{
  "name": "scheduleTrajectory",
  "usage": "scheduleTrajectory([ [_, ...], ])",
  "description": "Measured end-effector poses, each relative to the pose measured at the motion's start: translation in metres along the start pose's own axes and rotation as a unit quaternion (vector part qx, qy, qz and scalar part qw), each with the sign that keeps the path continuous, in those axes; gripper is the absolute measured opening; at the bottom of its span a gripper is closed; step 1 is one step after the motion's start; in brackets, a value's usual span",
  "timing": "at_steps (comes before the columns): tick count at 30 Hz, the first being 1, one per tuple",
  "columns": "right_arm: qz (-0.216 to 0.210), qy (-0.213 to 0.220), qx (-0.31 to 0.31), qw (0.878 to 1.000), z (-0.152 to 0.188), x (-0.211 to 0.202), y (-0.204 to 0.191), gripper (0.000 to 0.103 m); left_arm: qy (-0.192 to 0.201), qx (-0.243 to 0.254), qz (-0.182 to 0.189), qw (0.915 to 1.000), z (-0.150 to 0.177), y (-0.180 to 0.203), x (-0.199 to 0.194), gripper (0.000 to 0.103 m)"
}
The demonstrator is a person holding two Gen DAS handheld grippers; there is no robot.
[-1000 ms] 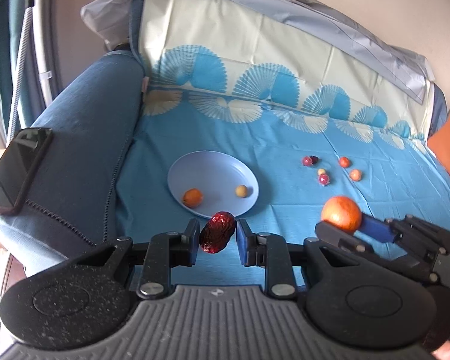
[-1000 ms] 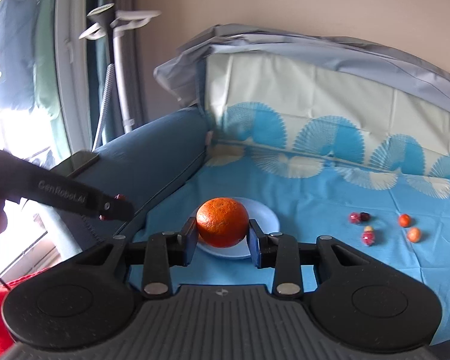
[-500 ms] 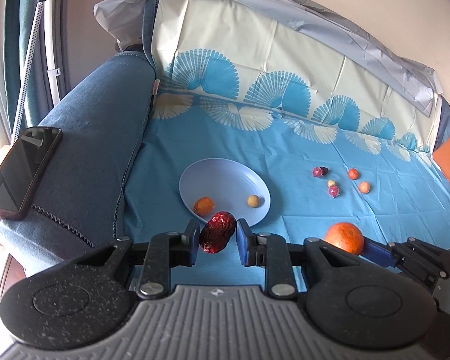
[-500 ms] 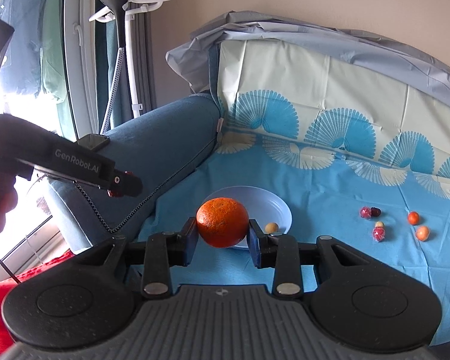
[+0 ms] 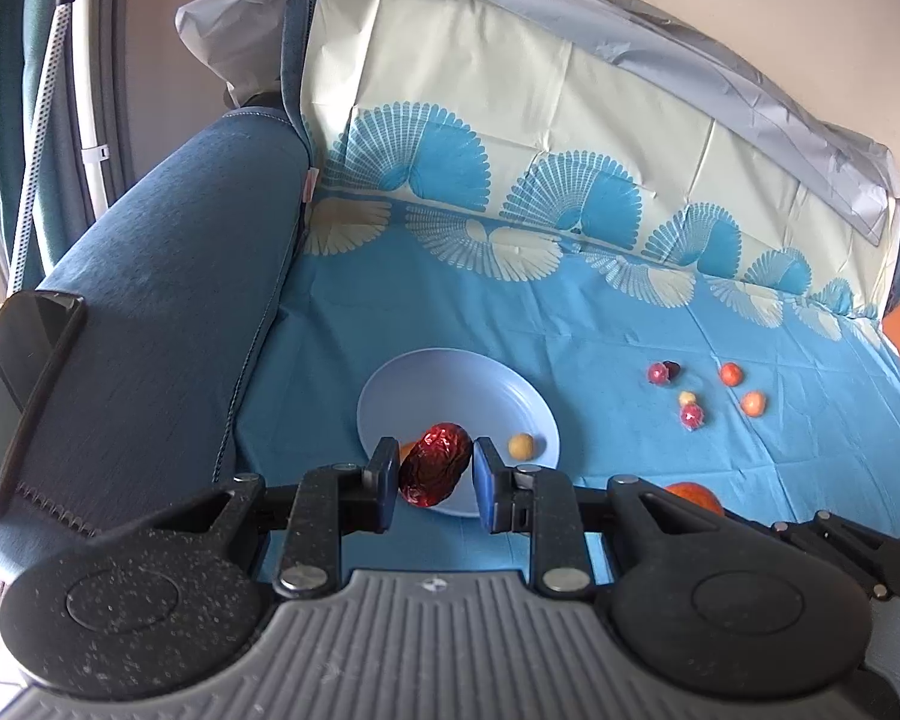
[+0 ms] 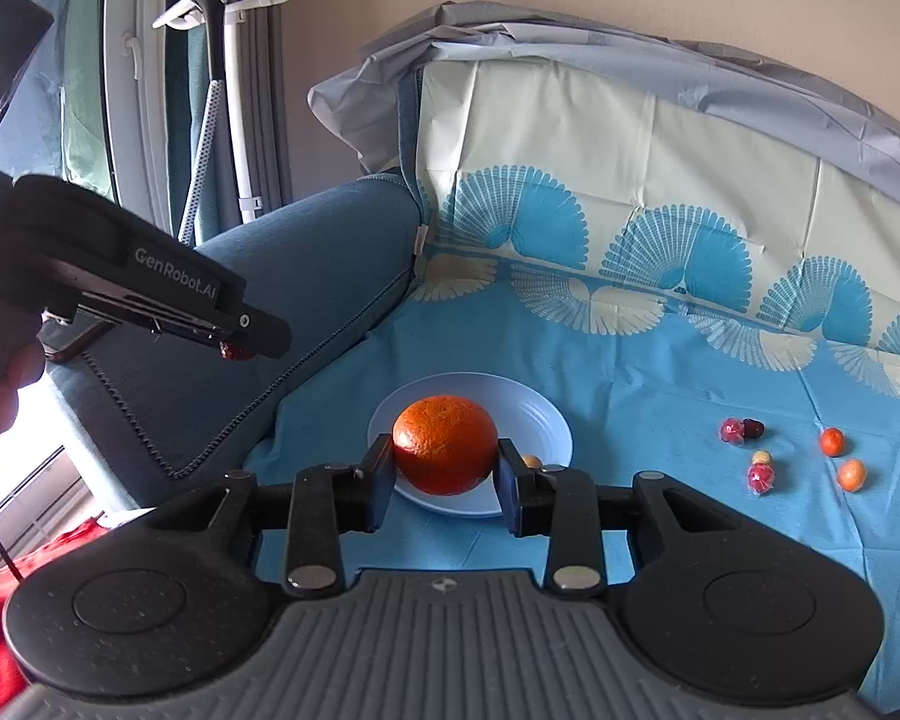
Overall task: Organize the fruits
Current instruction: 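Carry the date and tangerine over the plate with both grippers, then open both grippers to drop the date and tangerine onto the plate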
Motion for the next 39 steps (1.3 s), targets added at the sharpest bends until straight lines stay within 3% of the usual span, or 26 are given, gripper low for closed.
scheduleTrajectory([
  [12, 0.009, -0.039, 0.038, 0.998, 0.005, 0.087, 0.048, 0.037, -0.054, 0.018, -0.011, 0.9983, -0.017, 0.025, 0.11, 0.029],
  [29, 0.017, -0.112, 0.065, 0.991, 0.032, 0.193, 0.094, 0.037, -0.111, 0.063, -0.033, 0.9913, -0.004, 0.05, 0.23, 0.03],
  [30, 0.016, -0.114, 0.065, 0.991, 0.033, 0.197, 0.095, 0.037, -0.108, 0.065, -0.032, 0.9915, -0.003, 0.05, 0.231, 0.033],
  [32, 0.009, -0.119, 0.065, 0.991, 0.031, 0.203, 0.098, 0.037, -0.103, 0.063, -0.031, 0.9922, -0.006, 0.049, 0.232, 0.082],
  [34, 0.019, -0.115, 0.066, 0.991, 0.027, 0.203, 0.1, 0.043, -0.078, 0.04, -0.04, 0.9954, -0.01, 0.042, 0.223, 0.103],
  [36, 0.024, -0.108, 0.065, 0.992, 0.02, 0.196, 0.1, 0.072, -0.063, 0.021, -0.04, 0.9969, -0.014, 0.035, 0.209, 0.103],
  [39, 0.025, -0.091, 0.06, 0.994, 0.013, 0.171, 0.093, 0.087, -0.078, 0.015, -0.035, 0.9962, -0.011, 0.024, 0.187, 0.103],
])
Point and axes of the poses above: each gripper's, at about its wrist camera, not at the fingertips, and x roughly the way its jaws point, y to its right, z to its underside, the point moved 3 cm from there along x, roughly the way its jaws point, and after that the axes turned 14 degrees about -z, right-handed, at the moved point
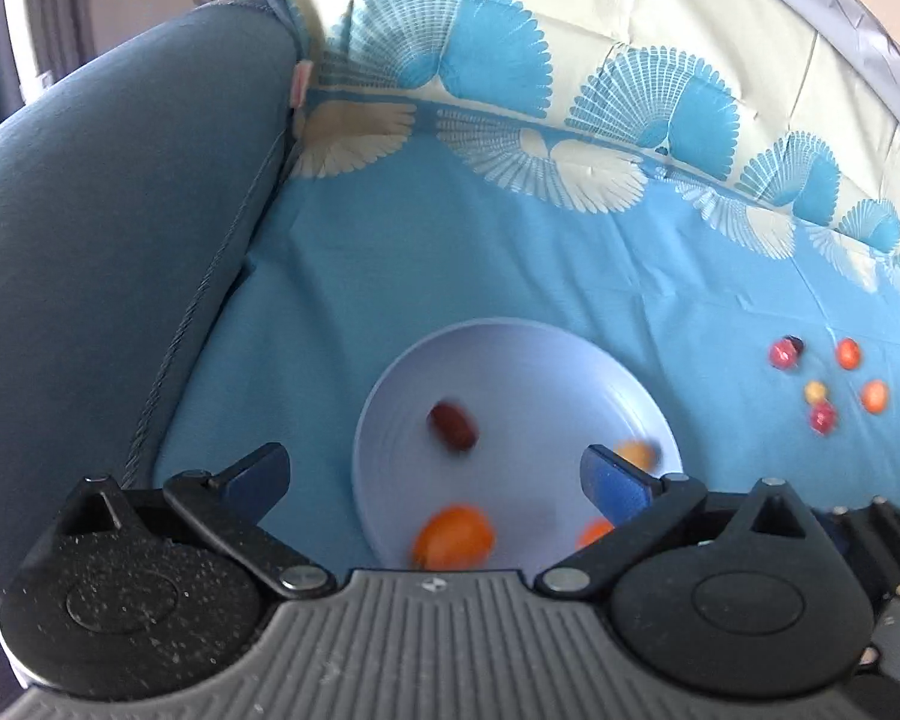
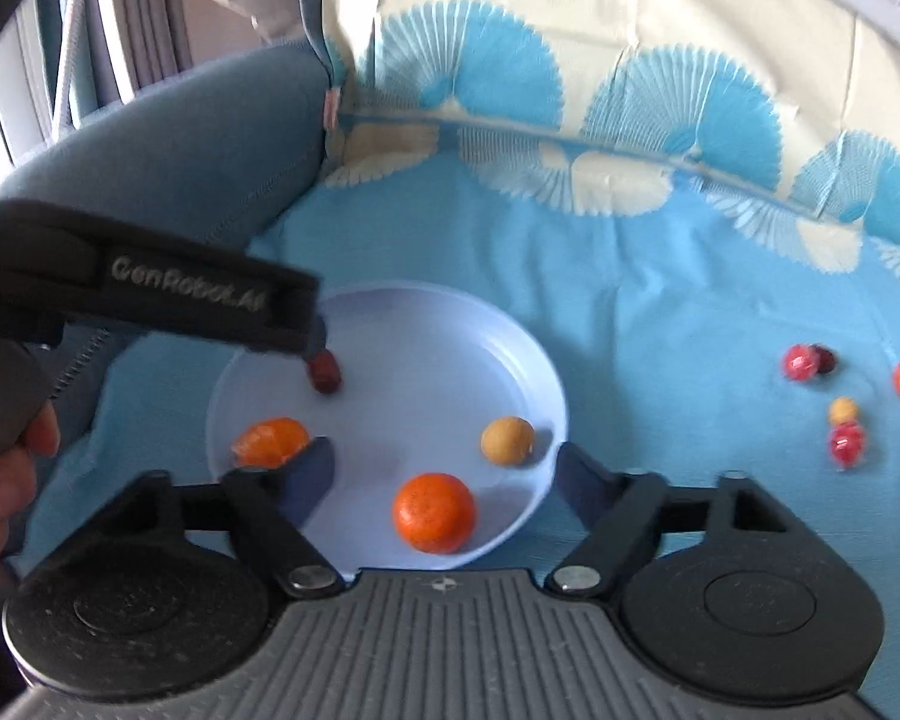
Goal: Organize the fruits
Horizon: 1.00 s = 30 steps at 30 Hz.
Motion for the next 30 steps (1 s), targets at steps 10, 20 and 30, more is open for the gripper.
scheduleTrajectory([
  [10, -0.019, 0.028, -0.047, 0.998, 0.029, -0.122, -0.058, 0.102, 0.013, -0.01, -0.04, 0.9991, 0.065, -0.041, -0.113, 0.103],
  [20, 0.029, 0.065, -0.016, 0.997, 0.053, -0.191, -0.08, 0.102, 0.064, -0.005, -0.061, 0.9961, 0.102, -0.047, -0.185, 0.103],
  [30, 0.017, 0.089, -0.013, 0.996, 0.068, -0.232, -0.094, 0.102, 0.118, 0.021, -0.07, 0.9903, 0.112, -0.032, -0.233, 0.103],
])
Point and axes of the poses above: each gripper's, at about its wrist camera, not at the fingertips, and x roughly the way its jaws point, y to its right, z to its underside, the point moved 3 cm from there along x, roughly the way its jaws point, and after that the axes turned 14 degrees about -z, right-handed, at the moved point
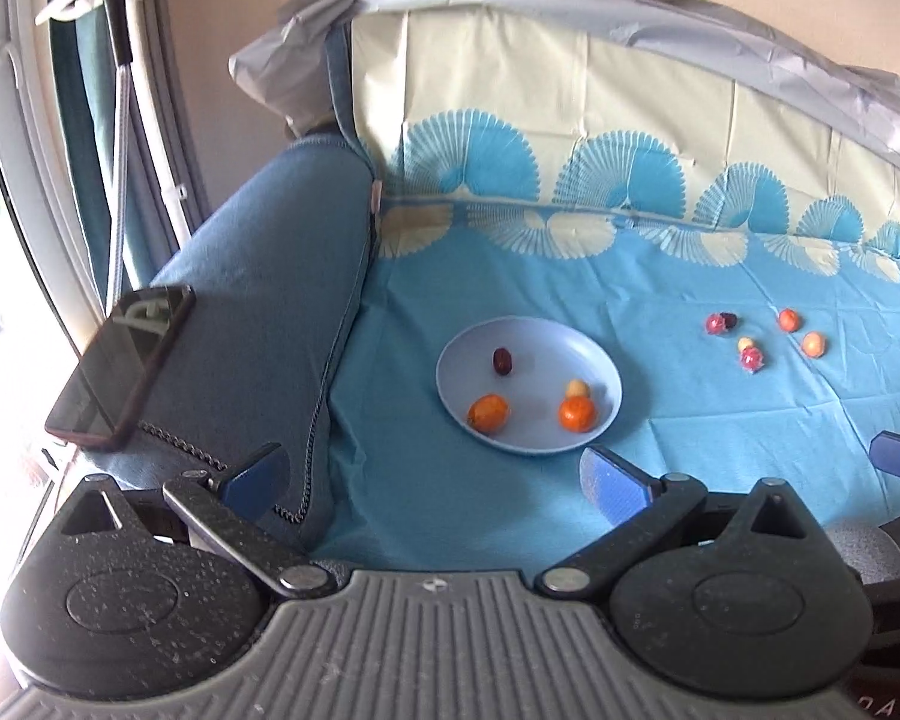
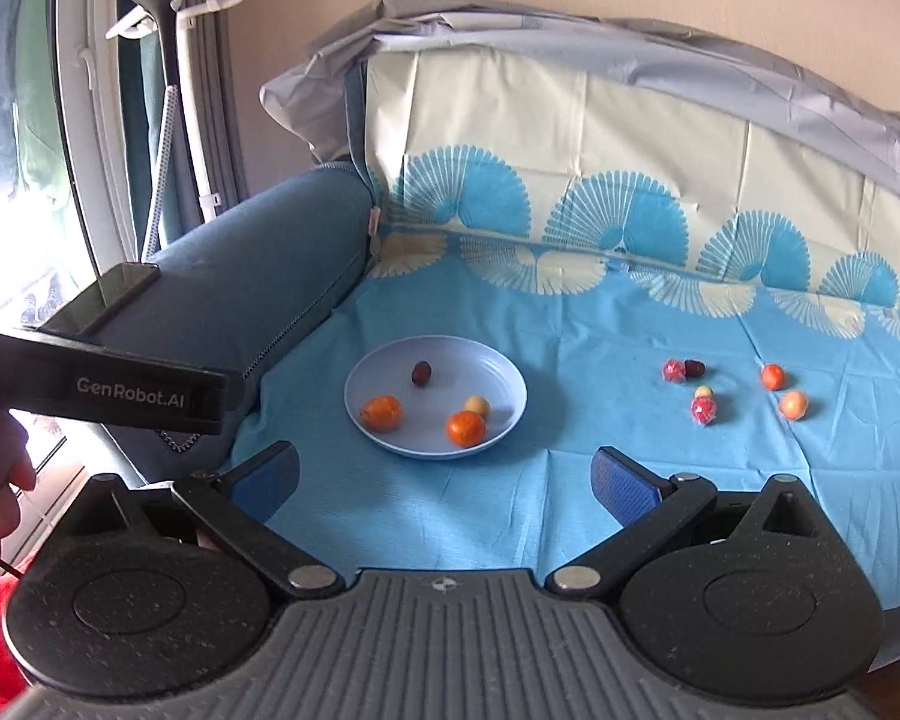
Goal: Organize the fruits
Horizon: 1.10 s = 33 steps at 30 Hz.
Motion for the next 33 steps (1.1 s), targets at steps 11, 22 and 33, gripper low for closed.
scheduleTrajectory([
  [11, -0.006, 0.014, 0.001, 1.0, -0.001, -0.014, -0.005, 0.102, 0.007, -0.004, -0.001, 1.0, -0.001, -0.004, -0.013, 0.103],
  [22, -0.003, 0.013, 0.006, 1.0, -0.002, -0.012, -0.007, 0.102, 0.002, -0.004, 0.004, 1.0, -0.002, -0.006, -0.011, 0.103],
  [33, -0.005, 0.01, 0.004, 1.0, -0.001, -0.011, -0.007, 0.102, 0.0, -0.005, 0.005, 1.0, -0.001, -0.006, -0.009, 0.103],
])
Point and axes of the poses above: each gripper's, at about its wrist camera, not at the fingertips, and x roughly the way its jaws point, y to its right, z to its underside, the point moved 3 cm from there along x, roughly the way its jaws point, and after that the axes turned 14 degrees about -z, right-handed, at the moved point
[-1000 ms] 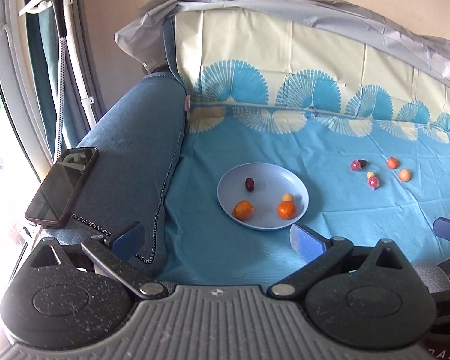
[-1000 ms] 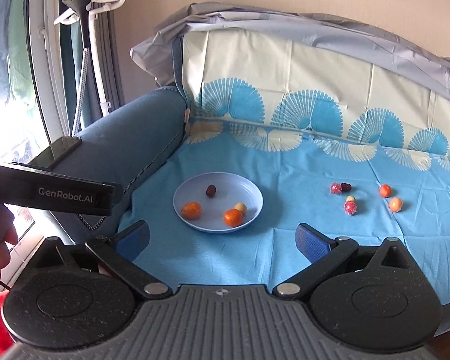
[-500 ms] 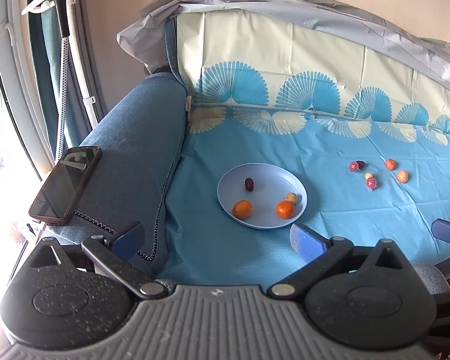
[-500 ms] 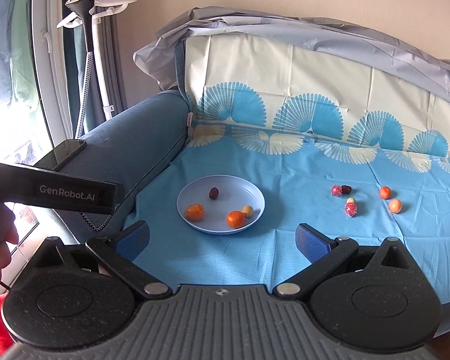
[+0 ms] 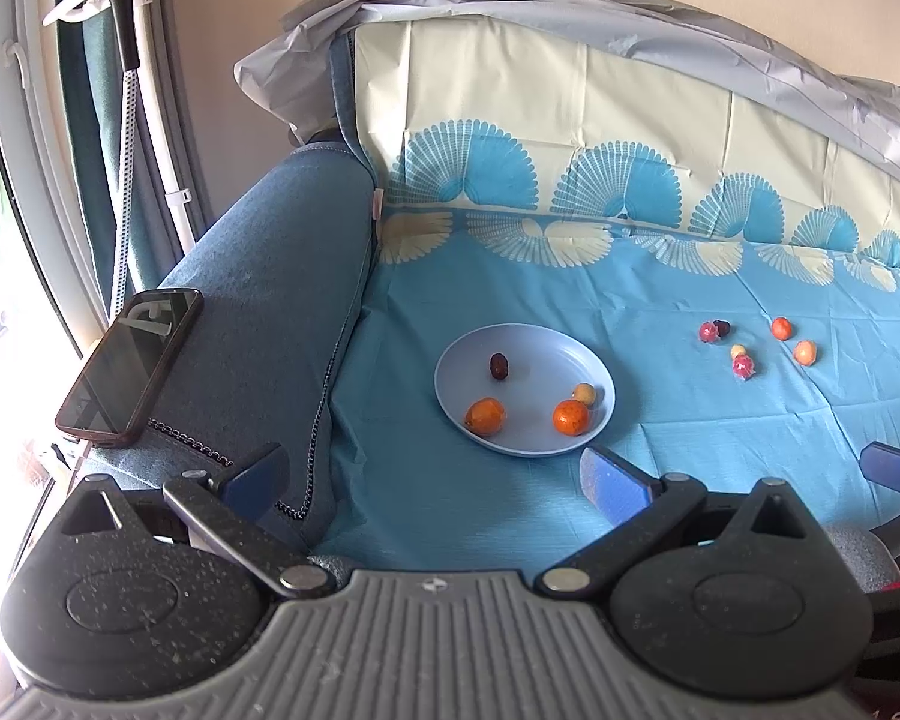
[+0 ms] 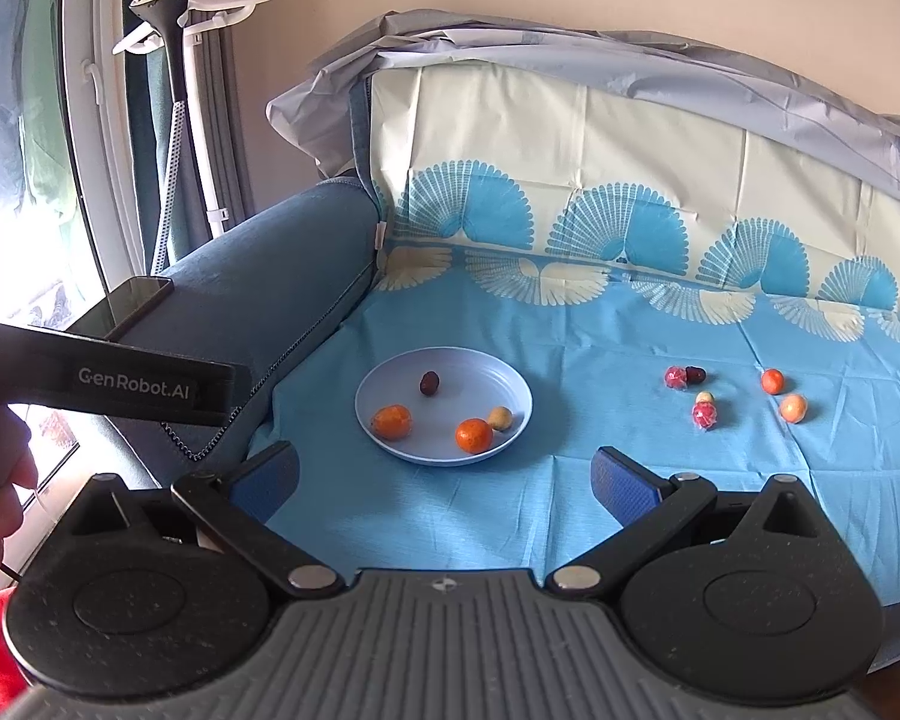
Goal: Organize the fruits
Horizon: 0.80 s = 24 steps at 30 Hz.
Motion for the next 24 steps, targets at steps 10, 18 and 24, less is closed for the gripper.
scheduleTrajectory([
  [10, -0.001, -0.001, 0.003, 1.0, 0.0, 0.001, -0.001, 0.102, -0.004, 0.0, 0.001, 1.0, 0.002, 0.002, 0.003, 0.103],
  [18, -0.004, -0.006, 0.008, 1.0, 0.003, 0.006, 0.001, 0.102, -0.011, 0.004, 0.001, 0.9999, 0.004, 0.004, 0.009, 0.103],
  [24, -0.004, -0.006, 0.018, 1.0, 0.003, 0.01, 0.007, 0.102, -0.018, 0.007, 0.001, 0.9998, 0.003, 0.008, 0.016, 0.103],
])
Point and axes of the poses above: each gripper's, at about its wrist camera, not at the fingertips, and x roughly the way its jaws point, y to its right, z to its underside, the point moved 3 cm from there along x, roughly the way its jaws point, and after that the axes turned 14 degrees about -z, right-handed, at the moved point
